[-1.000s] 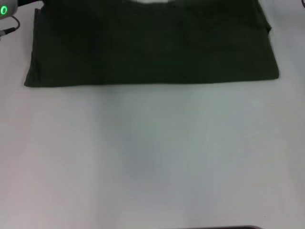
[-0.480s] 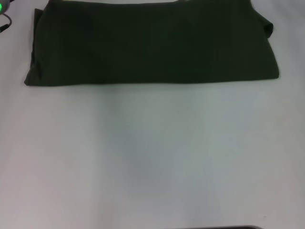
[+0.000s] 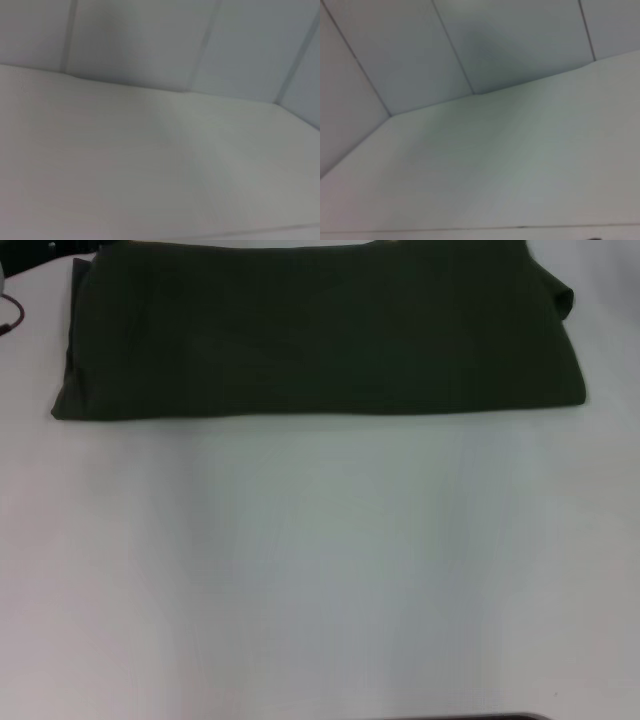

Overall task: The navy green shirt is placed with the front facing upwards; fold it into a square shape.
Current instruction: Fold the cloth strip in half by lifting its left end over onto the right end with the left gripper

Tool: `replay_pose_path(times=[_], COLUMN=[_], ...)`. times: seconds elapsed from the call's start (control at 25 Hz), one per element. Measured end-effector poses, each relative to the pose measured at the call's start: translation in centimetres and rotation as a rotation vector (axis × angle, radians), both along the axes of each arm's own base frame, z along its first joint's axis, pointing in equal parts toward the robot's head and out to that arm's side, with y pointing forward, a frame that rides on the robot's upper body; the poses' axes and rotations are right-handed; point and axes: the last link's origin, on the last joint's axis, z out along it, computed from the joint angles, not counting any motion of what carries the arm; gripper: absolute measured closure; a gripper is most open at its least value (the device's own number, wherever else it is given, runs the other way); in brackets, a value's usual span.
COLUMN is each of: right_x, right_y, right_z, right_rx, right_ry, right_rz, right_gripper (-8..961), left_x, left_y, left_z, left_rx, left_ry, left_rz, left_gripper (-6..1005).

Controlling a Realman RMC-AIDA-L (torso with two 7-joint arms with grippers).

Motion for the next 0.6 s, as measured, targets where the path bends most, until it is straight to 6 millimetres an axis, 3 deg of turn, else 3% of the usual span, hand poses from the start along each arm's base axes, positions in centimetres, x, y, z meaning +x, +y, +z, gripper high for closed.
replay_pose_path(times=[0.32, 0.6], right_x=[2.7, 4.5], right_y=[-5.2, -7.0], right_z=[1.9, 3.4], right_rx=[-0.088, -0.195], right_ry=[0.088, 0.171], right_rz=[0.006, -0.14], right_gripper=[225, 227], left_x=[-0.6, -0.8], left_y=[-2.8, -4.4], left_z=[-0.6, -1.2], left_rx=[-0.116, -0.189], left_ry=[-0.026, -0.051], left_rz=[-0.056, -0.088], left_gripper=[90, 91])
